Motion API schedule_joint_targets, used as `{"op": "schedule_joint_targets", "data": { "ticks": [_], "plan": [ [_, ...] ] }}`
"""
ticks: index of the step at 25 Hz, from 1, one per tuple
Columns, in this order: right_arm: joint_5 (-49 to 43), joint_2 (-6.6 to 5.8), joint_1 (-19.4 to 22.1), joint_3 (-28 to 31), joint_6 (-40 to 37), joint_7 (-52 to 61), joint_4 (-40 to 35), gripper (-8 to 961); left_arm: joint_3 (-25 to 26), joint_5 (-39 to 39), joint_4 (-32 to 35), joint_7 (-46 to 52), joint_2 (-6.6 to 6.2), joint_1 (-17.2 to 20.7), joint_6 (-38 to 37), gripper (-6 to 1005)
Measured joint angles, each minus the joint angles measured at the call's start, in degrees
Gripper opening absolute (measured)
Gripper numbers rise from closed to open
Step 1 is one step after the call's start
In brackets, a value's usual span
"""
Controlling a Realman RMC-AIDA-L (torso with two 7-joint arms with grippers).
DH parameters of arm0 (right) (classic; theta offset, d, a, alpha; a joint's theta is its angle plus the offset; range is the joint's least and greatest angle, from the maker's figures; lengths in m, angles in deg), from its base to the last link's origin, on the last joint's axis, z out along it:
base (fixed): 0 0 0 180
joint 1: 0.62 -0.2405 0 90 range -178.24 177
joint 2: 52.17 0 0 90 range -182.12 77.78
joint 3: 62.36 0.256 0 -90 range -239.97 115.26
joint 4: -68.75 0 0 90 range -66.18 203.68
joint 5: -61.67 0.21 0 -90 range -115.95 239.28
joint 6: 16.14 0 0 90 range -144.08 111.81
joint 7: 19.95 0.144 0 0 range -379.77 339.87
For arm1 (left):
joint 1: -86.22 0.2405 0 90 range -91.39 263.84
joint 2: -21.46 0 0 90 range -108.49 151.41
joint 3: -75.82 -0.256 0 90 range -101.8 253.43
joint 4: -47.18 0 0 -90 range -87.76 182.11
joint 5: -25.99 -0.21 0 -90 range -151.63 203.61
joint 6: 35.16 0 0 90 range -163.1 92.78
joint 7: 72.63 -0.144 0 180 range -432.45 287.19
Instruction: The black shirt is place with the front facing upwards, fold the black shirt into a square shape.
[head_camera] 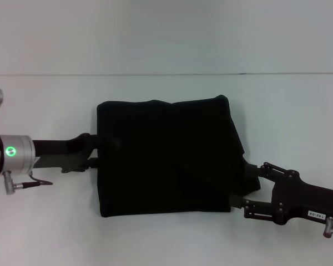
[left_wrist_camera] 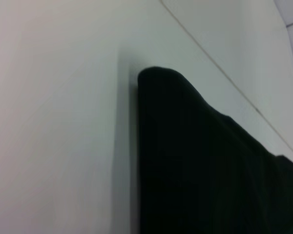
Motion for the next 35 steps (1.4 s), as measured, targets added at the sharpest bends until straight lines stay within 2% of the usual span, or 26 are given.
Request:
{"op": "schedule_joint_targets", "data": {
  "ticks": [10,14,26,32,35],
  "plan": [
    [-0.03,0.00,0.17,-0.02,-0.56,0.00,0.00,944,-2.29,0.07,0.60,-0.39,0.22,-0.30,-0.18,885],
    [0.03,0.00,0.16,-0.02,-0.66,0.01,0.00,944,-4.51,0.00,0.98,-0.66,0.48,-0.37,0.65,774],
    [0.09,0.00,0.18,-0.02,-0.79,0.09,0.00,945,-4.20,0.42,1.01,-1.42,0.62,-0.27,1.47,497],
    [0.22,0.00,0.12,0.00,-0.79,0.09,0.00,945,-4.13,0.44,1.09,-1.66,0.54,-0.51,1.50,247],
    [0.28,-0.08,0.07,0.16,-0.79,0.09,0.00,945,-4.10,0.45,1.17,-1.70,0.02,-0.69,1.49,70]
  ]
}}
